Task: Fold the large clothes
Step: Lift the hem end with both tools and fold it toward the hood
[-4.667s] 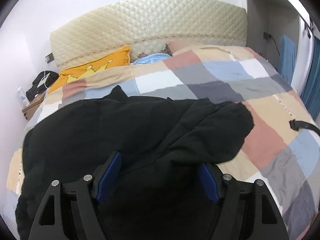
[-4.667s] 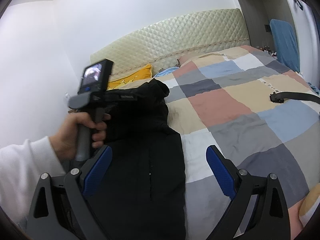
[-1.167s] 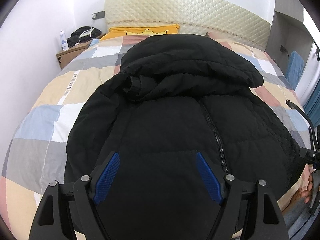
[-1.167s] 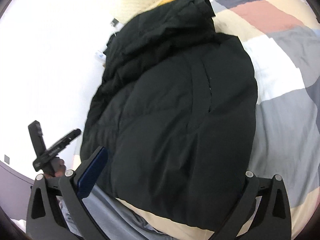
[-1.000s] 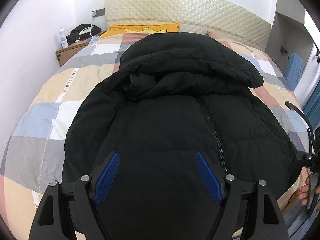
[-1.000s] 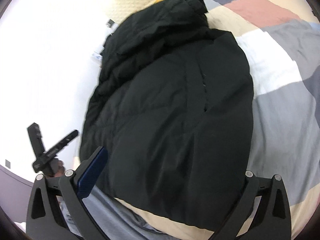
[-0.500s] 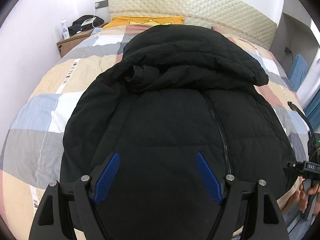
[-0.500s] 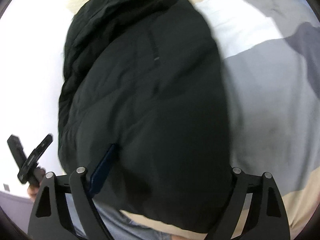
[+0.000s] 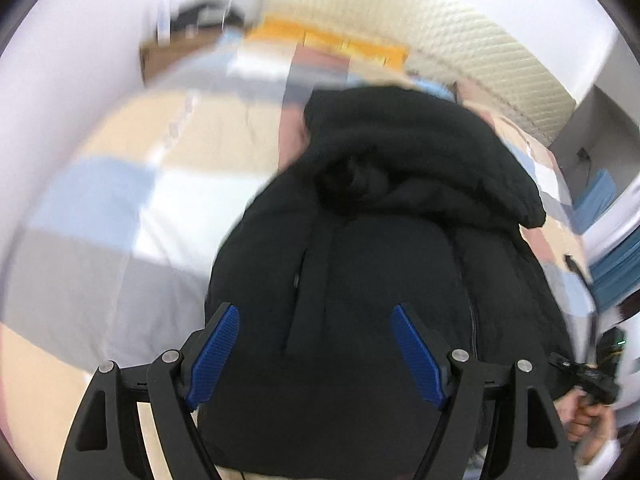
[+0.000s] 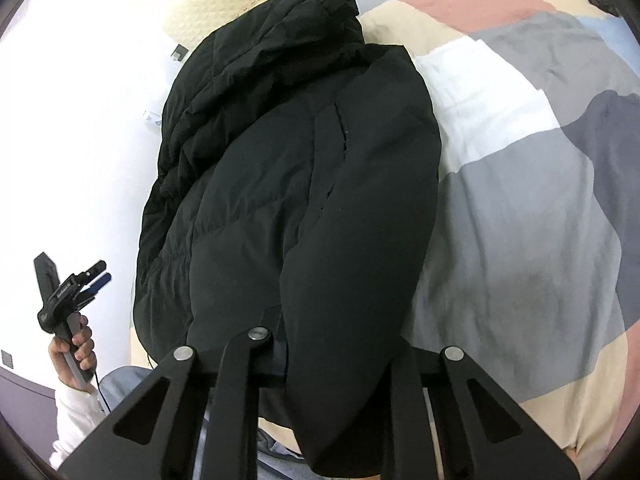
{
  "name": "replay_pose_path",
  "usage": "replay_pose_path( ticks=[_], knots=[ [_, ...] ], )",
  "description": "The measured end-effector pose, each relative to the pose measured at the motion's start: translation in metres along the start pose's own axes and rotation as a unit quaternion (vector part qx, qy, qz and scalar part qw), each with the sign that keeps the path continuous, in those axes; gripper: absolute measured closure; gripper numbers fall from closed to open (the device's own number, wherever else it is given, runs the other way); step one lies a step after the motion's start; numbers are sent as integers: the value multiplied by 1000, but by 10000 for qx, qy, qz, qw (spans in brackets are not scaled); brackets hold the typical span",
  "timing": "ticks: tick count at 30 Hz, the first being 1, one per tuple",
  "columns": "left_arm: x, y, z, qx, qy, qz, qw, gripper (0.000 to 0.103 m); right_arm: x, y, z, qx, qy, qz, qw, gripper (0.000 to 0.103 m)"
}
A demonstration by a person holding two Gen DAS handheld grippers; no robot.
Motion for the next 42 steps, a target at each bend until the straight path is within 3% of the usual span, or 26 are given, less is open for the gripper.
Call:
replay_pose_path(
  ticks=[4,8,12,16,19,25,29,31,33,35,38,40,42],
  knots=[
    [-43,7,27,-596,-94,-477,9970,25,2,1,2,-55,46,41,10000,85],
    [-89,33,64,-1366,-111,-1116,9843,24,9,3,5,-121,32,228,9997,83],
    [-107,41,73,-1494,283,-1440,9778,12,19,8,7,-170,26,538,9984,75],
    [-102,46,87,-1889,932,-1435,9670,12,30,13,14,-365,-26,852,9957,62],
    [-93,49,93,-2114,1447,-1338,9573,12,36,18,18,-486,29,1056,9932,44],
    [-72,50,94,-2296,2118,-1075,9439,12,35,19,22,-529,-84,1120,9923,41],
    [-53,54,104,-2335,2103,-460,9482,11,11,6,22,-284,-548,725,9955,41],
    [-49,53,110,-2395,2074,-476,9473,11,0,2,20,-199,-581,456,9971,41],
    [-44,51,110,-2420,2107,-438,9461,11,-2,2,18,-178,-541,373,9977,48],
    [-41,52,104,-2450,2090,-305,9462,11,0,4,19,-218,-401,390,9982,74],
    [-30,53,96,-2409,2110,-122,9473,13,-3,6,18,-232,-272,305,9989,85],
    [-18,52,90,-2320,1992,9,9521,27,-9,1,11,-104,-189,132,9997,87],
    [-11,51,83,-2202,1789,146,9588,55,-9,-2,0,62,-194,111,9997,88]
  ],
)
Point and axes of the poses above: each gripper's, at about its wrist camera, not at the fingertips, and z roughly the way its jaws point, x to its right, y to its underside, the point moved 7 cm from there along z, roughly the way its jaws point, and after that the axes turned 14 degrees about -z, right-handed, at the moved point
